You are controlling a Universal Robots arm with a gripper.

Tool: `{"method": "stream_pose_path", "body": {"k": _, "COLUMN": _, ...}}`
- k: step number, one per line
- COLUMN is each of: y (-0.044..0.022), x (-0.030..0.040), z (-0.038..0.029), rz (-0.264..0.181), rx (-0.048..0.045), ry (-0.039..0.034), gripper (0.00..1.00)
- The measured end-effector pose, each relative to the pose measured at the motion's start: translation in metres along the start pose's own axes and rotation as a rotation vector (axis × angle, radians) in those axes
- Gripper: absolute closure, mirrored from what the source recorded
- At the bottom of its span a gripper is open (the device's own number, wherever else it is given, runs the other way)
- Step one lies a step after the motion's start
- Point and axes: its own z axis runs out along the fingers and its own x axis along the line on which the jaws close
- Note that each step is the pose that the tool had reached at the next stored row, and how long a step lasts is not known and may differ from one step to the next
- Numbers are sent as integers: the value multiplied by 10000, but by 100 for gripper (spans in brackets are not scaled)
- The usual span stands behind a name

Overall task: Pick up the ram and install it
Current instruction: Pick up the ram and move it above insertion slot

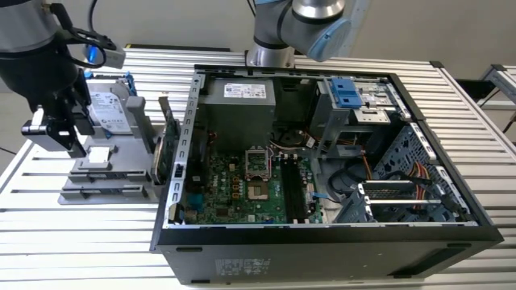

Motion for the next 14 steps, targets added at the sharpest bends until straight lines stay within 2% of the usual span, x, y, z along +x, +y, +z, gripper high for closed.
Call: {"method": "stream_pose_path", "body": {"k": 14, "y": -3, "x": -3, "z": 81, "rz": 1, "rx": -2, "ry": 24, "gripper": 0}}
